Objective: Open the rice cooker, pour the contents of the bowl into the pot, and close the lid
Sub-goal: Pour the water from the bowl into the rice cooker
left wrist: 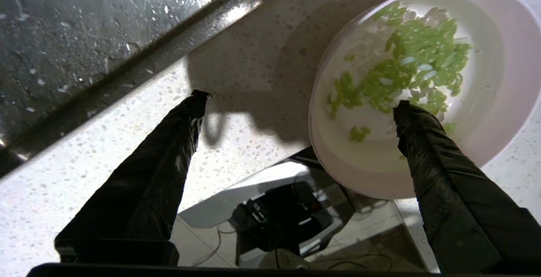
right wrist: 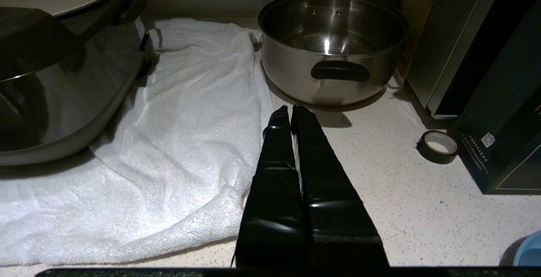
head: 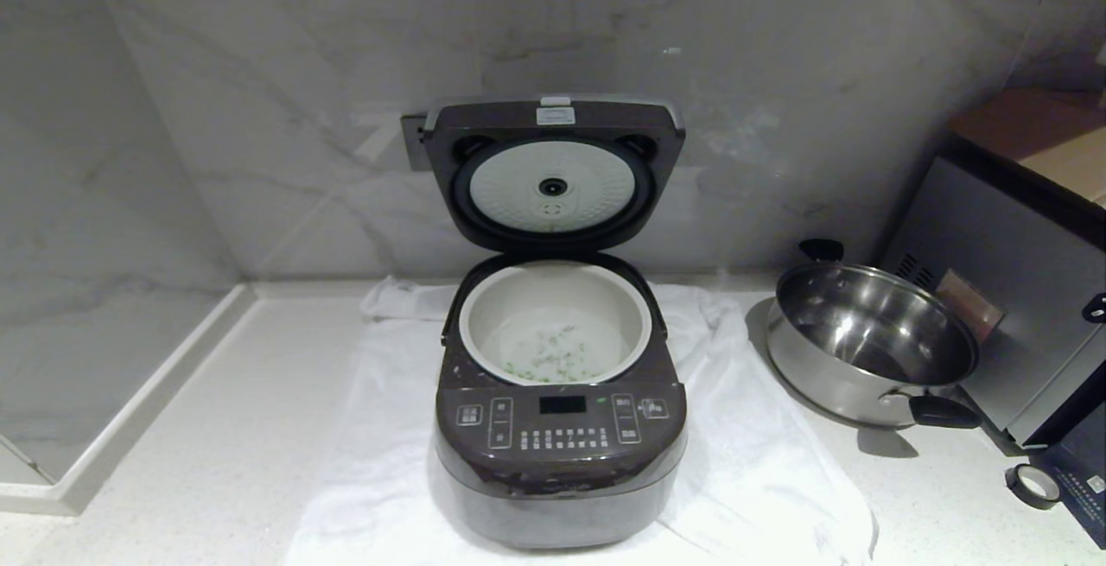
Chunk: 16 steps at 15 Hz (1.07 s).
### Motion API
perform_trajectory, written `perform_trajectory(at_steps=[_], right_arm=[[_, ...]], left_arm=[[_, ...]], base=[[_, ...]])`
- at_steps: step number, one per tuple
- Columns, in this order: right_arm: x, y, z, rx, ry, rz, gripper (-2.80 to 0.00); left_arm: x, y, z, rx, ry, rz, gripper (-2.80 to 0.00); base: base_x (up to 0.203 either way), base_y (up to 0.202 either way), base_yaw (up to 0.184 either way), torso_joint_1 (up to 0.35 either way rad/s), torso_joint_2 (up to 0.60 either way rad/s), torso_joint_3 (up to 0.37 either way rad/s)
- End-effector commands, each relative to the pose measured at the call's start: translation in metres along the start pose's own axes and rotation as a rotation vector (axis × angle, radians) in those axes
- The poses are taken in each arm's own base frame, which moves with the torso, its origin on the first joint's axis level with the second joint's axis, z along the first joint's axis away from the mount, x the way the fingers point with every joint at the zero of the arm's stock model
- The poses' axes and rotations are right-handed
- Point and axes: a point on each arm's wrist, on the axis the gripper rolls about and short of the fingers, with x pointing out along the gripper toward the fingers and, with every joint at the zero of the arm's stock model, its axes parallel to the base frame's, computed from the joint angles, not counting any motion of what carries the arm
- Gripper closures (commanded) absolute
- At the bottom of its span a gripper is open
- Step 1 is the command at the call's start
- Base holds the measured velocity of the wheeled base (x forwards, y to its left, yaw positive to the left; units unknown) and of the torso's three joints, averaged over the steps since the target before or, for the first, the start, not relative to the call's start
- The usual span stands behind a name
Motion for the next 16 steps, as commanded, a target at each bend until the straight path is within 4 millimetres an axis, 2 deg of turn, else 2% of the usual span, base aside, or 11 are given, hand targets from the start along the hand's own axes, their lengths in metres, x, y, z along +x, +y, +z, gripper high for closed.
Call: perform_trajectory(at_steps=[1, 7, 8, 16], right_arm=[[0.0, 0.0, 0.0, 0.0, 0.002, 0.0, 0.0], [0.0, 0.0, 0.0, 0.002, 0.002, 0.0, 0.0], [0.0, 0.0, 0.0, 0.002, 0.002, 0.0, 0.0], [0.0, 0.0, 0.0, 0.003, 0.002, 0.0, 0.0]], left_arm=[[0.014, 0.0, -0.001, 0.0, 0.037, -0.018, -2.8], [0.04, 0.004, 0.005, 0.0, 0.024, 0.032, -2.8], [0.042, 0.005, 0.005, 0.0, 0.024, 0.034, 0.0], [0.049, 0.008, 0.001, -0.014, 0.046, 0.03, 0.0]], base=[[0.0, 0.0, 0.0, 0.0, 0.0, 0.0], [0.0, 0.0, 0.0, 0.0, 0.0, 0.0], [0.0, 0.0, 0.0, 0.0, 0.0, 0.0], [0.0, 0.0, 0.0, 0.0, 0.0, 0.0]])
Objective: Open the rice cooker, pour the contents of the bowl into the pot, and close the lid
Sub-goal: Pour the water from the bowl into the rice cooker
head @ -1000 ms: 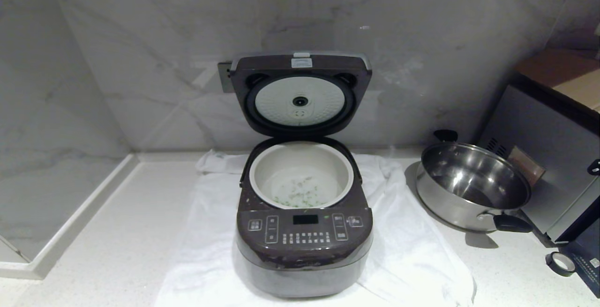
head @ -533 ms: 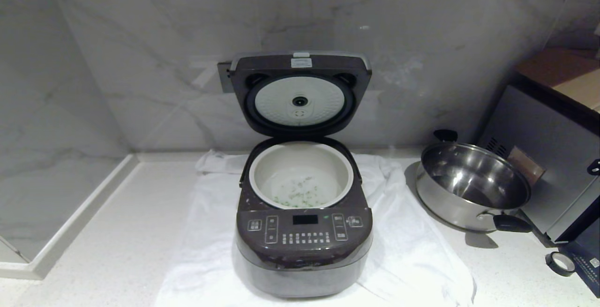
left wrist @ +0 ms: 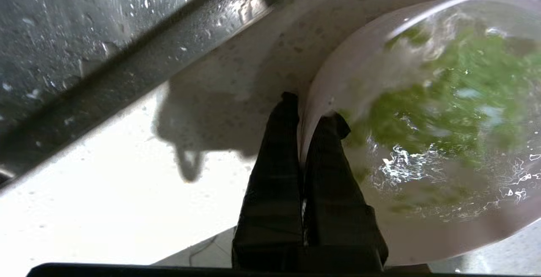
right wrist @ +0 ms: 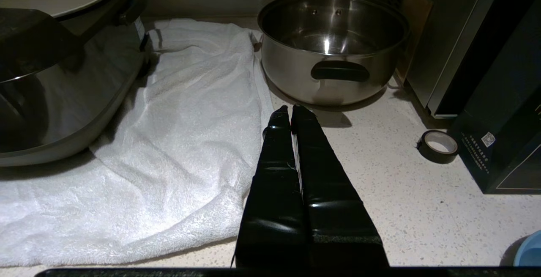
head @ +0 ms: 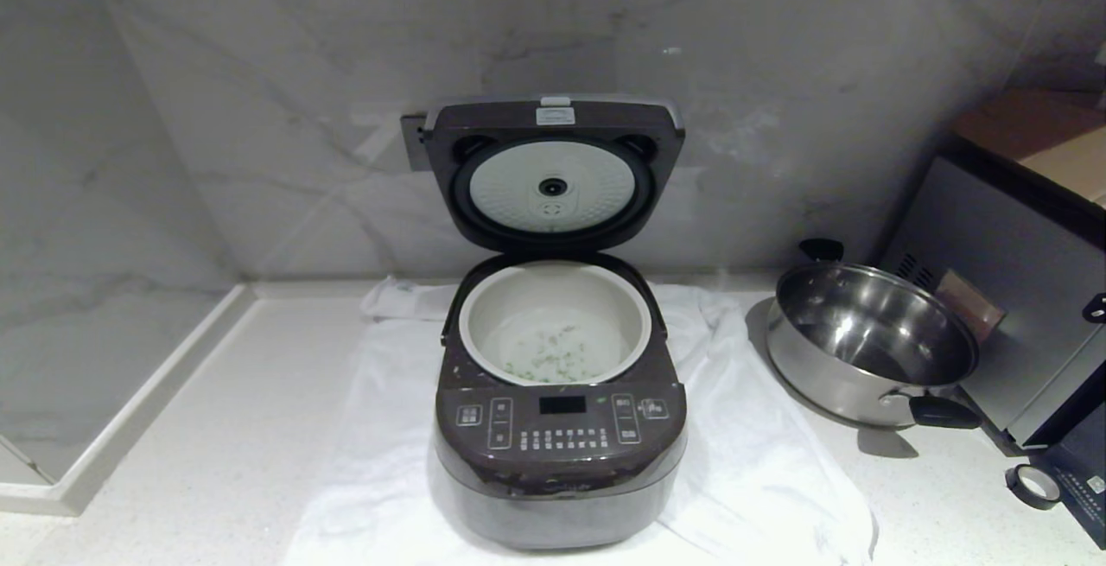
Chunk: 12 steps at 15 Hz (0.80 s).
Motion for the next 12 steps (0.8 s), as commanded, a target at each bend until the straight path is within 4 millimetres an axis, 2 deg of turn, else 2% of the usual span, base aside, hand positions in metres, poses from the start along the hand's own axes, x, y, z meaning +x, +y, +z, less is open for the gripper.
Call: perform_trajectory(at_steps=[1, 6, 9, 12], right_arm=[[0.0, 0.0, 0.0, -0.001, 0.002, 0.0, 0.0], [0.0, 0.0, 0.0, -0.001, 0.002, 0.001, 0.0], [0.0, 0.0, 0.0, -0.001, 0.002, 0.0, 0.0], [0.0, 0.0, 0.0, 0.003, 0.002, 0.0, 0.0]], left_arm=[[-0.001, 0.001, 0.0, -0.002, -0.001, 0.002, 0.0], [-0.01, -0.004, -0.004, 0.004, -0.005, 0.004, 0.0], [-0.011, -0.023, -0.015, 0.037, 0.028, -0.024, 0.0], [-0.01, -0.046, -0.016, 0.068, 0.044, -0.042, 0.0]], base=[[0.0, 0.0, 0.0, 0.0, 0.0, 0.0], [0.0, 0.0, 0.0, 0.0, 0.0, 0.0], [0.0, 0.0, 0.0, 0.0, 0.0, 0.0], [0.0, 0.0, 0.0, 0.0, 0.0, 0.0]])
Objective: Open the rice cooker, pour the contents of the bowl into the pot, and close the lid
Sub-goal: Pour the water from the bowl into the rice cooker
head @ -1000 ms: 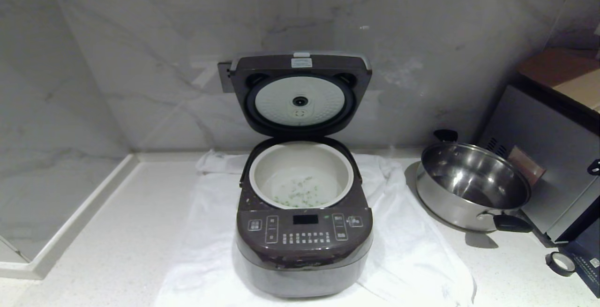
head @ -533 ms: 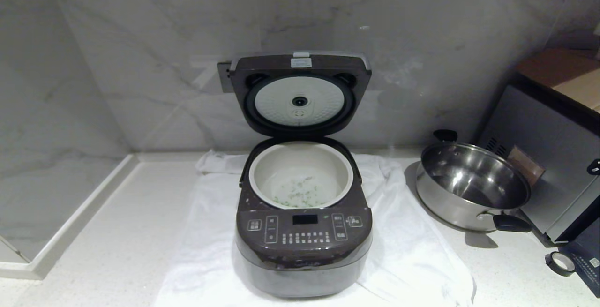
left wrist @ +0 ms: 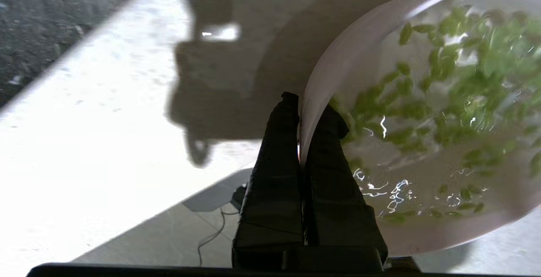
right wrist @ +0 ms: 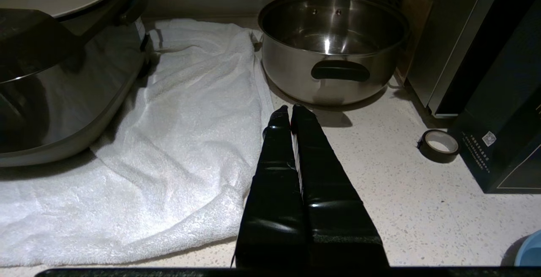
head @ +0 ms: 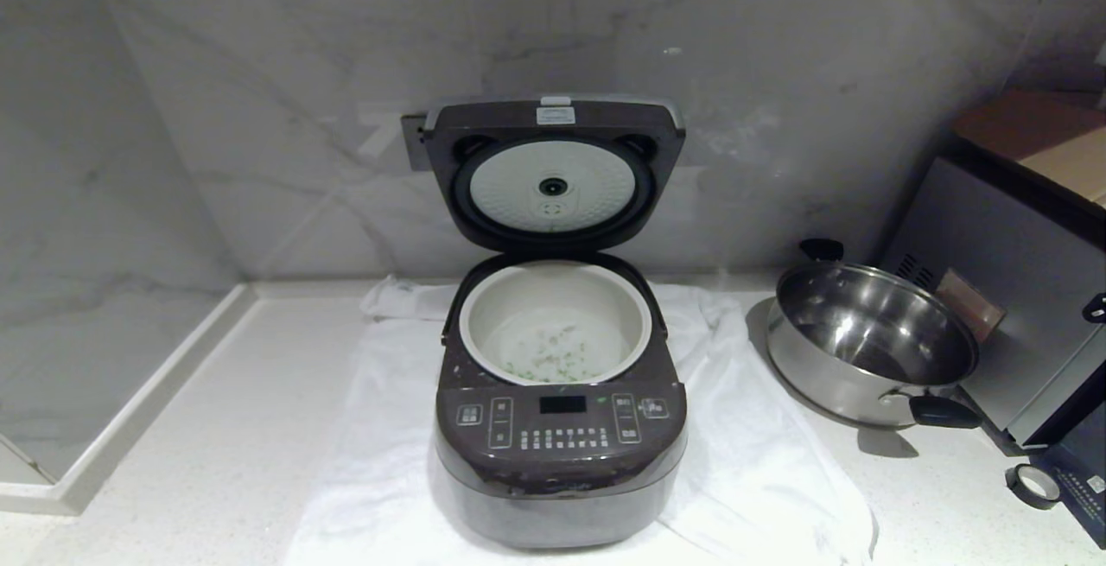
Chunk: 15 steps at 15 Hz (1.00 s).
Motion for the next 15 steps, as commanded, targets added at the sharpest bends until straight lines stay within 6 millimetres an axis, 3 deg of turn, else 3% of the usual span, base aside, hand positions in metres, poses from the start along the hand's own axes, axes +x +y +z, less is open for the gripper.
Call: perform_trajectory(at_steps=[1, 15], right_arm=[[0.0, 0.0, 0.0, 0.0, 0.002, 0.001, 0.0], [0.0, 0.0, 0.0, 0.0, 0.002, 0.001, 0.0]], left_arm=[[-0.005, -0.015, 0.0, 0.02, -0.002, -0.007, 0.0], [-0.015, -0.041, -0.006, 0.051, 0.008, -0.065, 0.0]], base=[[0.0, 0.0, 0.0, 0.0, 0.0, 0.0], [0.0, 0.0, 0.0, 0.0, 0.0, 0.0]])
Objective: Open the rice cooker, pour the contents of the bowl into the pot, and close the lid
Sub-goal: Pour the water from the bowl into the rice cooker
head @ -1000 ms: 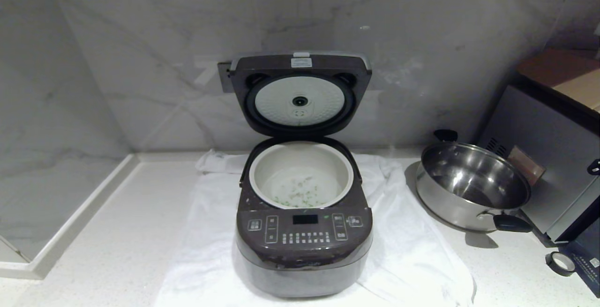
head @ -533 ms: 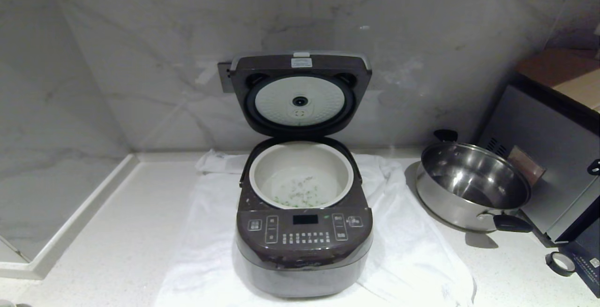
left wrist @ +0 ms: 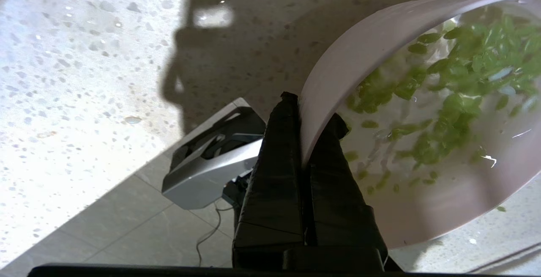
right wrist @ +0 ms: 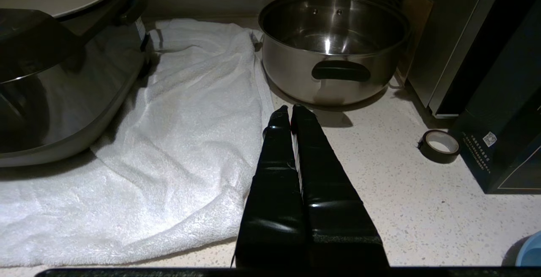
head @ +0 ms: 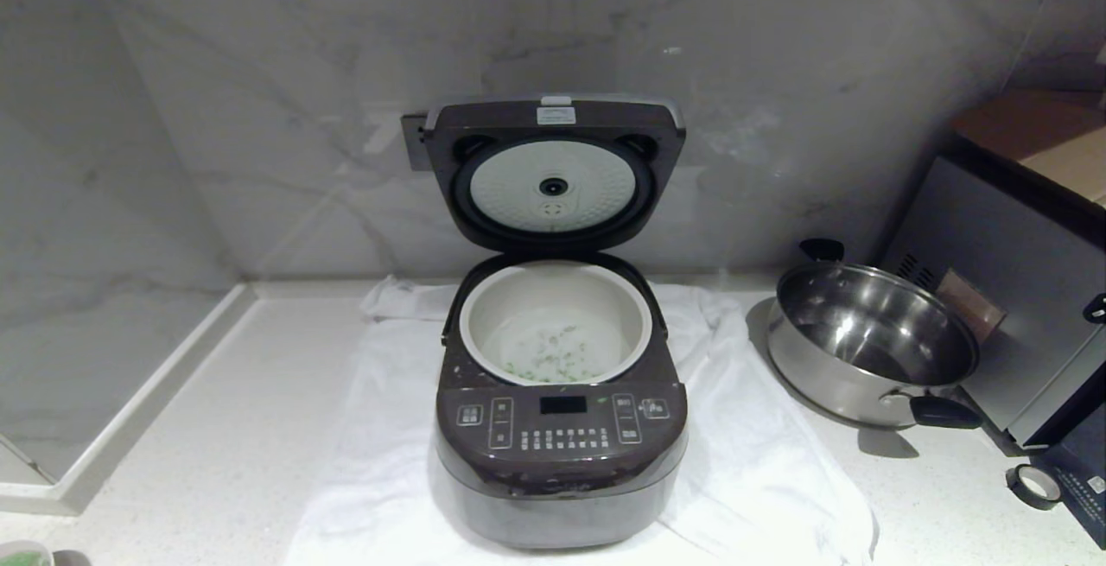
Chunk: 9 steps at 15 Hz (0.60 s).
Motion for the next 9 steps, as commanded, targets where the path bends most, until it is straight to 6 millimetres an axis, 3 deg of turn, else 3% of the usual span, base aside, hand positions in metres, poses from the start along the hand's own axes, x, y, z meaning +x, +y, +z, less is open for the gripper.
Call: perform_trajectory(at_steps=[1, 6, 9], right_arm=[[0.0, 0.0, 0.0, 0.0, 0.002, 0.0, 0.0], [0.0, 0.0, 0.0, 0.0, 0.002, 0.0, 0.0], [0.0, 0.0, 0.0, 0.002, 0.001, 0.0, 0.0]], left_arm=[[-0.003, -0.006, 0.001, 0.017, -0.001, -0.01, 0.0], [-0.016, -0.039, 0.0, 0.07, -0.031, -0.032, 0.0], [-0.014, -0.055, -0.012, 0.104, 0.006, -0.052, 0.0]], base=[[0.0, 0.0, 0.0, 0.0, 0.0, 0.0], [0.0, 0.0, 0.0, 0.0, 0.0, 0.0], [0.0, 0.0, 0.0, 0.0, 0.0, 0.0]])
